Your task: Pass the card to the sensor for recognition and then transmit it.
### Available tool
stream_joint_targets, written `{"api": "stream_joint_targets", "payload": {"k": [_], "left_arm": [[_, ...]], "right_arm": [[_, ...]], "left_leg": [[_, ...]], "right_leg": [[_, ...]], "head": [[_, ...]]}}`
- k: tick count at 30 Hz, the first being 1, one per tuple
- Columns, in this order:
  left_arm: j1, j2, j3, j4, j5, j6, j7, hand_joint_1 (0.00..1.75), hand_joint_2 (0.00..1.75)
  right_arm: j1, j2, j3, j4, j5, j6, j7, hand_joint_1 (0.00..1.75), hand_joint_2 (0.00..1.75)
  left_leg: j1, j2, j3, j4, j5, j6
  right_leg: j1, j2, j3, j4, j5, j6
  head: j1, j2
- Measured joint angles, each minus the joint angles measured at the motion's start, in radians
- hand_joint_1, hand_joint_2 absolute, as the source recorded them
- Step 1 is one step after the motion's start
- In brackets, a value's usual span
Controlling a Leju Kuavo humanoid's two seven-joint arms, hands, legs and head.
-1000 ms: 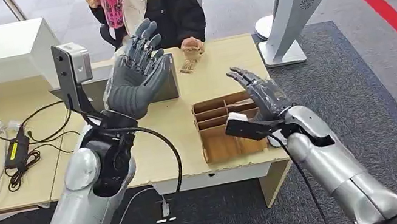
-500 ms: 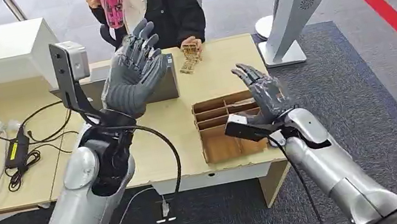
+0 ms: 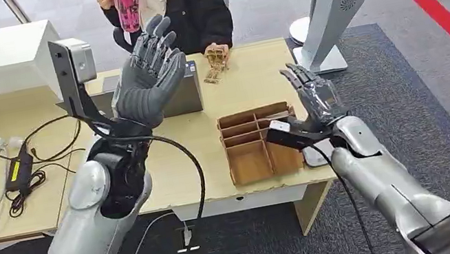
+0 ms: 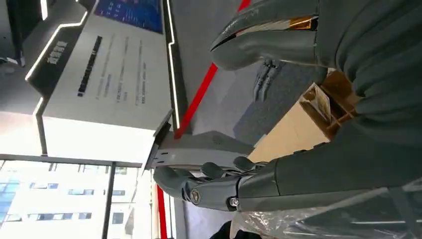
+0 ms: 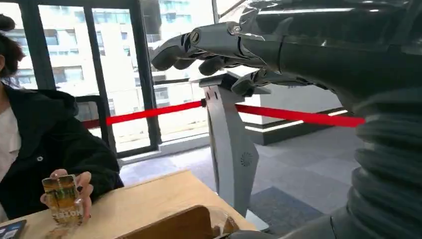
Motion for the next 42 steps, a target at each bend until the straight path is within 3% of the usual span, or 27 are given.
{"api": "stream_joint_targets", "payload": {"k": [15,42], "left_arm": [[-0.003,0.003,-0.023,0.003,0.0,-0.003,-0.012,0.0,1.75],[-0.003,-0.001,-0.024,0.009,-0.016,-0.037,-0.011,0.0,1.75]], "right_arm": [[-0.011,0.009,-0.001,0.112,-0.02,0.009,-0.014,0.0,1.75],[-0.057,0.042,0.0,0.156,-0.01,0.039,-0.022,0.0,1.75]], "left_leg": [[0.0,0.0,0.0,0.0,0.0,0.0],[0.0,0.0,0.0,0.0,0.0,0.0]], "right_leg": [[0.0,0.0,0.0,0.0,0.0,0.0],[0.0,0.0,0.0,0.0,0.0,0.0]], "head": [[0.0,0.0],[0.0,0.0]]}}
